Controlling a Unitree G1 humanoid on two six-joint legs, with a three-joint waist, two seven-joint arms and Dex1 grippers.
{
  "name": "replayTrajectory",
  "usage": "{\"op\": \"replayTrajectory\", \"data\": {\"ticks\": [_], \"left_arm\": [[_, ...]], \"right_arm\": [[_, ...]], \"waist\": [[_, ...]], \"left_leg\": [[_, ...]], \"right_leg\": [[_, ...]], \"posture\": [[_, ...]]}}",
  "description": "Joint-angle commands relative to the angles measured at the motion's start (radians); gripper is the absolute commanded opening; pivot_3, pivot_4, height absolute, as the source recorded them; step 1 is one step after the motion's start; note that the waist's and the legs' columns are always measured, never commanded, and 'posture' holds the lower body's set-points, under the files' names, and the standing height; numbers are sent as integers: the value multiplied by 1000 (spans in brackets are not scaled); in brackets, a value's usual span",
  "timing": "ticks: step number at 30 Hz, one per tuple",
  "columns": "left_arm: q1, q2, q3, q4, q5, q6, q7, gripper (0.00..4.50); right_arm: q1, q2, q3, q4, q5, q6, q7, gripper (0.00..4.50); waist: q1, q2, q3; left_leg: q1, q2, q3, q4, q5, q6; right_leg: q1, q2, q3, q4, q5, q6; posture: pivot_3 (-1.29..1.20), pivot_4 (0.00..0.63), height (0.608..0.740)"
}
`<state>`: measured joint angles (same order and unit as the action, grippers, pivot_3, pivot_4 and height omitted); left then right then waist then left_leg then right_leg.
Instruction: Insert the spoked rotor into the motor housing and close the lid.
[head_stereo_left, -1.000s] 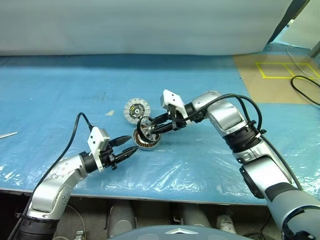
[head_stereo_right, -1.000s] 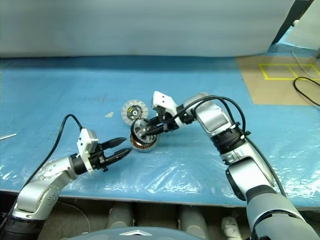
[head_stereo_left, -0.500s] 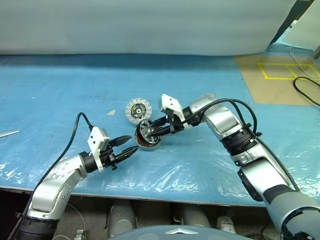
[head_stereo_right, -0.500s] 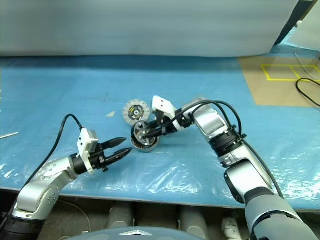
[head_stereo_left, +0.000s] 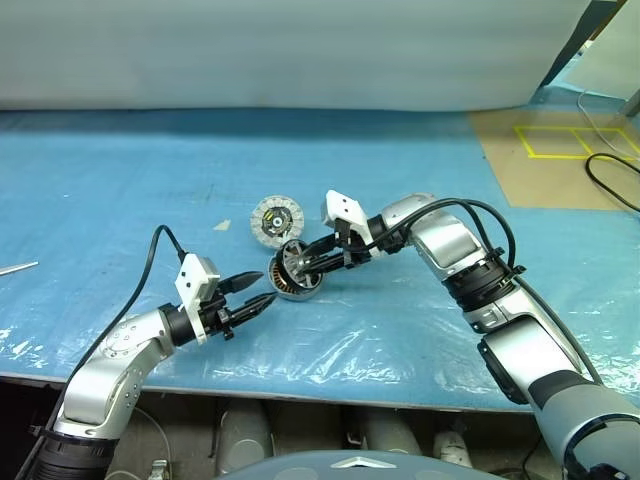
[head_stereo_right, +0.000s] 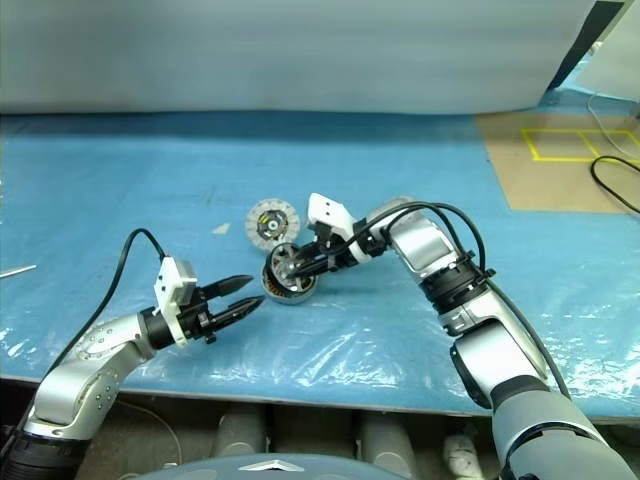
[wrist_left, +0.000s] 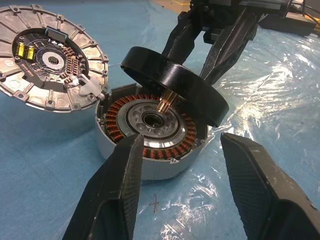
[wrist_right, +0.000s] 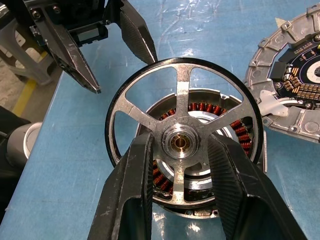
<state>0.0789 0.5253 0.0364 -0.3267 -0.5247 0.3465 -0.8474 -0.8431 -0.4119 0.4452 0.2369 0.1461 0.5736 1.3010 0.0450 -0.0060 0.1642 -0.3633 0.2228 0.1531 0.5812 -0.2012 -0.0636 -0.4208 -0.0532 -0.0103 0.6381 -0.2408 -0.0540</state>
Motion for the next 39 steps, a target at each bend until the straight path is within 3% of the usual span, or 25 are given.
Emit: {"op": "replayTrajectory", "data": {"ticks": [1,3,9,27,39], "left_arm": [[-11,4,3,-14,-2,-13,-10,2590],[-13,3,3,-12,-2,-13,-11,2590],[-17,3,2,-8,-1,-13,-13,2590],[-16,3,4,-4,-4,-14,-15,2590],[1,9,11,-19,-11,8,-11,2590]], "right_arm": [[4,-16,12,-4,-24,-16,-1,1278],[5,-17,14,1,-31,-21,-7,1278],[-2,-15,9,8,-33,-8,-15,3073],[-65,21,-77,-108,105,134,9,3073],[-47,64,11,-64,36,124,-73,3073]], "waist": [[1,0,0],[1,0,0],[0,0,0],[0,0,0],[0,0,0]], "left_leg": [[0,0,0,0,0,0],[0,0,0,0,0,0],[0,0,0,0,0,0],[0,0,0,0,0,0],[0,0,0,0,0,0]], "right_leg": [[0,0,0,0,0,0],[0,0,0,0,0,0],[0,0,0,0,0,0],[0,0,0,0,0,0],[0,0,0,0,0,0]], "posture": [[0,150,740],[0,150,740],[0,150,740],[0,150,740],[0,150,740]]}}
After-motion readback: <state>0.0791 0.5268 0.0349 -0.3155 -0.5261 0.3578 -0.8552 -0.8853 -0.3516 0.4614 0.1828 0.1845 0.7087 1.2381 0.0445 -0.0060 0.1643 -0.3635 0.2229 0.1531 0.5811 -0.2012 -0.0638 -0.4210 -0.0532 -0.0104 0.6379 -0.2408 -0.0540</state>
